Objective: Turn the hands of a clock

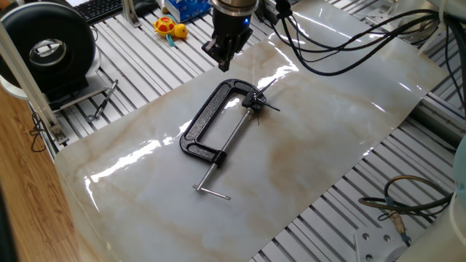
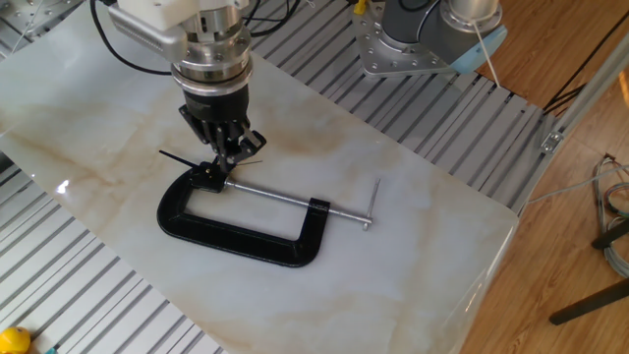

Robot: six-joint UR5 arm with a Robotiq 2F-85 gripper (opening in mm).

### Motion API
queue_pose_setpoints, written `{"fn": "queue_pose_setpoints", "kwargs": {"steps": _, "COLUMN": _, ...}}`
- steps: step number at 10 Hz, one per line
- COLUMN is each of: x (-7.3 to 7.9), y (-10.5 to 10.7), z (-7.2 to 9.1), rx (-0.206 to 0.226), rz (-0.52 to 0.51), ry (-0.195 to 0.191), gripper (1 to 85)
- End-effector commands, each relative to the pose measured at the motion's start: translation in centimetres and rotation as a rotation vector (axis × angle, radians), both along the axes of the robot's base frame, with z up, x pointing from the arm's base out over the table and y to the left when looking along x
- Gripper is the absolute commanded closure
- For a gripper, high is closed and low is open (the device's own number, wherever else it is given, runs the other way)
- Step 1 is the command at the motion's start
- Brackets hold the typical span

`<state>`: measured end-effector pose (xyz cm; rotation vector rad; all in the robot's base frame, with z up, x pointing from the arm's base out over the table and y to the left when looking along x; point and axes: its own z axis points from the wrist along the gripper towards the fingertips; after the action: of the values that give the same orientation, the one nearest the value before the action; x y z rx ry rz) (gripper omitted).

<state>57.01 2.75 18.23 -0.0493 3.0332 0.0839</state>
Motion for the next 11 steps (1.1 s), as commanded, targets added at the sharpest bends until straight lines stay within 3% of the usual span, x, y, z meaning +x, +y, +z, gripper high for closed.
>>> {"fn": "queue_pose_setpoints", "kwargs": {"steps": 1, "x": -0.79, "y": -0.10, "z": -0.04, "rx": 0.006, "rz": -0.011, "ry": 0.017, "gripper": 84.3}}
{"fn": "queue_pose_setpoints", "kwargs": {"steps": 9, "x": -0.66, "y": -0.59, "z": -0.18, "rx": -0.014, "rz": -0.006, "ry": 0.001, "gripper": 84.3}}
{"fn": "queue_pose_setpoints", "kwargs": {"steps": 11, "x": -0.97, "y": 0.17, "z": -0.17, "rx": 0.018, "rz": -0.039, "ry": 0.015, "gripper": 84.3}}
